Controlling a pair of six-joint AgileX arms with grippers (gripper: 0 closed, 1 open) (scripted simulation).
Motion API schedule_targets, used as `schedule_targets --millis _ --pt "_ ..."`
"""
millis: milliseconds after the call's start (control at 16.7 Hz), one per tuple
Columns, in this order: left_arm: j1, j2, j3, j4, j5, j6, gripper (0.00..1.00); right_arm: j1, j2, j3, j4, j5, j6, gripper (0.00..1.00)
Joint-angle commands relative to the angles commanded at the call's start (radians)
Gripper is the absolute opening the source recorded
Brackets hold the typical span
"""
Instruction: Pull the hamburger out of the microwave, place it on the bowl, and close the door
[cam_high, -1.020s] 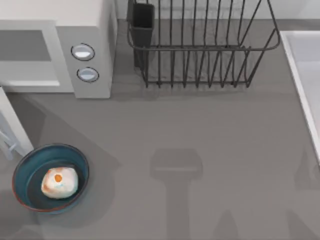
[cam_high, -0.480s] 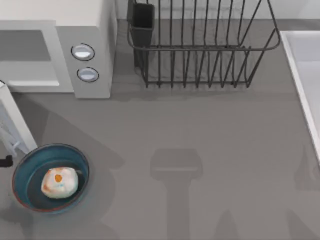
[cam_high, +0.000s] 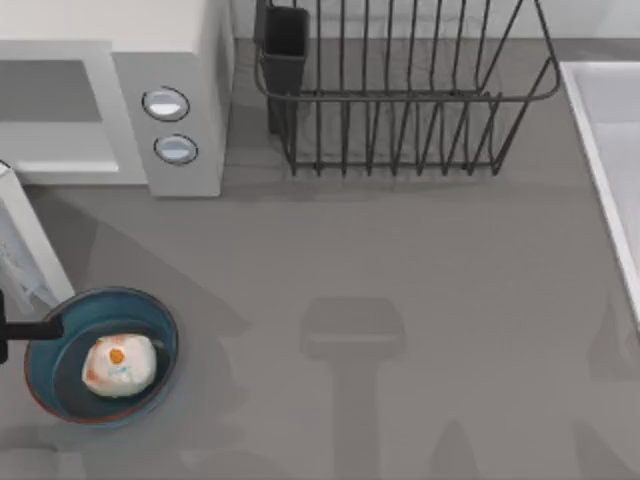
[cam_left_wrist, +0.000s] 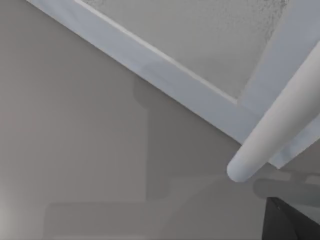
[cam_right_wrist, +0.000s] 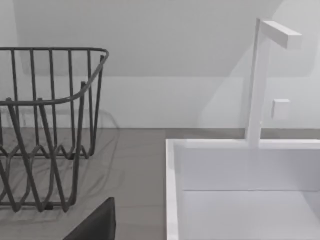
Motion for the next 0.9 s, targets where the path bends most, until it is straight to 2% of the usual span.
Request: schedule_targets --millis 240,660,900 --pt "0.0 0.044 0.034 0.019 0.002 -0.001 0.0 0.0 0.0 0.0 0.0 0.0 0.0 1.0" --pt "-0.027 0.416 0.238 0.159 -0.014 -0.015 0.0 0.0 0.0 0.0 0.0 0.0 0.0 1.0" --pt "-0.036 0.512 0.305 0.208 -0.02 -0.021 0.0 0.0 0.0 0.0 0.0 0.0 0.0 1.0"
